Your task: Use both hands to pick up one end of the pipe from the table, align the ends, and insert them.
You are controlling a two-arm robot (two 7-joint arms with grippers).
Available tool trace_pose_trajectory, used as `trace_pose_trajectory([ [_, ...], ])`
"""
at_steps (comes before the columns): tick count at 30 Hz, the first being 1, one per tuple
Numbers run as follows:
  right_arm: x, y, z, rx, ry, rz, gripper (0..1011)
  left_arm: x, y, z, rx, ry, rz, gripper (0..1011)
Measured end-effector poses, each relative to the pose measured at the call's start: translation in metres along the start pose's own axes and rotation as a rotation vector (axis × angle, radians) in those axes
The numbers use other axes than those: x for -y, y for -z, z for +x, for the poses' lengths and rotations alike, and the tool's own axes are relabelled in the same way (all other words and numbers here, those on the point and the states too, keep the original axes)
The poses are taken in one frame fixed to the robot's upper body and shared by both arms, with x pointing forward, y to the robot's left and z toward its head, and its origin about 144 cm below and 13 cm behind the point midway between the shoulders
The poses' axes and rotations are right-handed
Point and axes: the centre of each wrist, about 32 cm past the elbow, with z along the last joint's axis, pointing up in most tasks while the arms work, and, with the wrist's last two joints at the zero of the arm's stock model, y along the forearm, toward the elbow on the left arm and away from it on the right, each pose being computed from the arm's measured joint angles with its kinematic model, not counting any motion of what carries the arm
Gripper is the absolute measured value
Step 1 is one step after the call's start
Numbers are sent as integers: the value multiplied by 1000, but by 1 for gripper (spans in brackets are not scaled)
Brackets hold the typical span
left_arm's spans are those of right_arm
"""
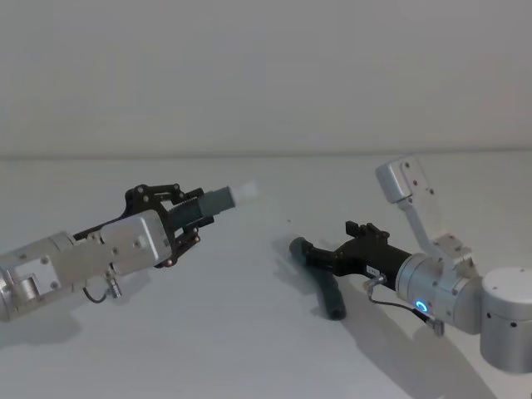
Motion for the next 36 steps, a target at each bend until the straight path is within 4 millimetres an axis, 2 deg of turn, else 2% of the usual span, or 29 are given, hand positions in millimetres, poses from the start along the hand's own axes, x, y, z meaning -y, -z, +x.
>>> trace_pose_trajectory([
  [36,-6,12,1,-5,-57,-58,1004,-1,8,2,38,59,-39,327],
])
